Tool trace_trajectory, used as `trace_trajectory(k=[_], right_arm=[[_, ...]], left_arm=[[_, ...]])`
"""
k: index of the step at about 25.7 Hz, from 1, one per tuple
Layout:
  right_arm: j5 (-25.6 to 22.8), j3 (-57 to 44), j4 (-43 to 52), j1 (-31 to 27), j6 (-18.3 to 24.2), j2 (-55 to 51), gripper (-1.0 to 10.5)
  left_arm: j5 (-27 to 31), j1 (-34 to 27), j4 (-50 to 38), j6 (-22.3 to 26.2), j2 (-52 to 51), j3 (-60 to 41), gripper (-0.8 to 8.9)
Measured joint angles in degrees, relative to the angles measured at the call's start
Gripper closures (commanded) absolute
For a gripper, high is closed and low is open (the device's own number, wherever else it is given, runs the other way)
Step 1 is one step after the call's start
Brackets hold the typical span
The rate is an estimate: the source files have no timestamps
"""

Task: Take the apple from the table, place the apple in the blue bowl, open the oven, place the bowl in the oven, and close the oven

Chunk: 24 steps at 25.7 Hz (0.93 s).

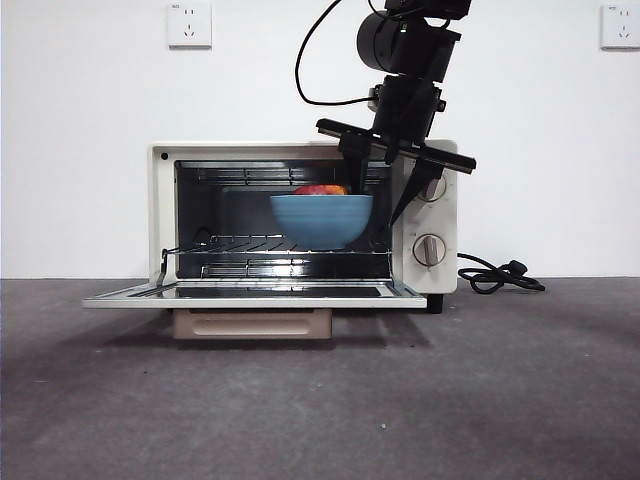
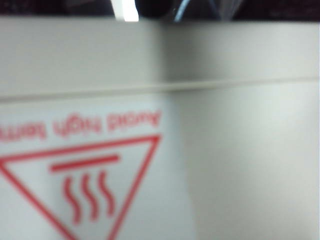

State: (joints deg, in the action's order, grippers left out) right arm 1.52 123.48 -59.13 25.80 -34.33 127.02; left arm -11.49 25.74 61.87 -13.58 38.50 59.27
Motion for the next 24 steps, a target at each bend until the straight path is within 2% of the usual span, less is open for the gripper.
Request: trace_trajectory(k=[4, 10, 14, 18, 19, 21, 23, 24], right_arm=[[-3.63, 0.09, -1.03, 0.31, 1.92, -0.55, 7.3], [-10.36, 0.09, -2.36, 1.20, 7.04, -6.43, 7.3], [-11.76, 0.17, -2.93, 1.81, 12.31, -12.96, 7.3], [-12.57, 0.26, -6.60, 2.45, 18.56, -19.10, 7.3], [-12.83, 0.26, -7.69, 2.62, 19.98, -20.41, 7.5], [-13.66, 0.26, -10.38, 2.69, 22.69, -22.95, 8.8], [-13.70, -0.66, -11.63, 2.73, 24.83, -25.22, 9.6], [-13.73, -2.23, -11.26, 2.73, 25.92, -26.64, 9.6]], left_arm=[[1.11, 0.00, 0.00, 0.00, 0.00, 0.00, 8.19], [7.98, 0.00, 0.00, 0.00, 1.09, 0.00, 8.19], [14.91, 0.00, -0.22, 0.00, 4.07, 0.00, 8.19], [18.25, -0.02, -1.99, 0.66, 9.53, 0.00, 8.22], [18.40, -0.02, -2.80, 0.96, 10.95, 0.00, 8.22], [18.05, -0.11, -6.97, 1.38, 14.34, -0.96, 8.22], [15.52, -0.96, -11.80, 1.60, 16.20, -3.34, 8.23], [13.46, -1.77, -14.14, 1.60, 16.79, -4.94, 8.23]])
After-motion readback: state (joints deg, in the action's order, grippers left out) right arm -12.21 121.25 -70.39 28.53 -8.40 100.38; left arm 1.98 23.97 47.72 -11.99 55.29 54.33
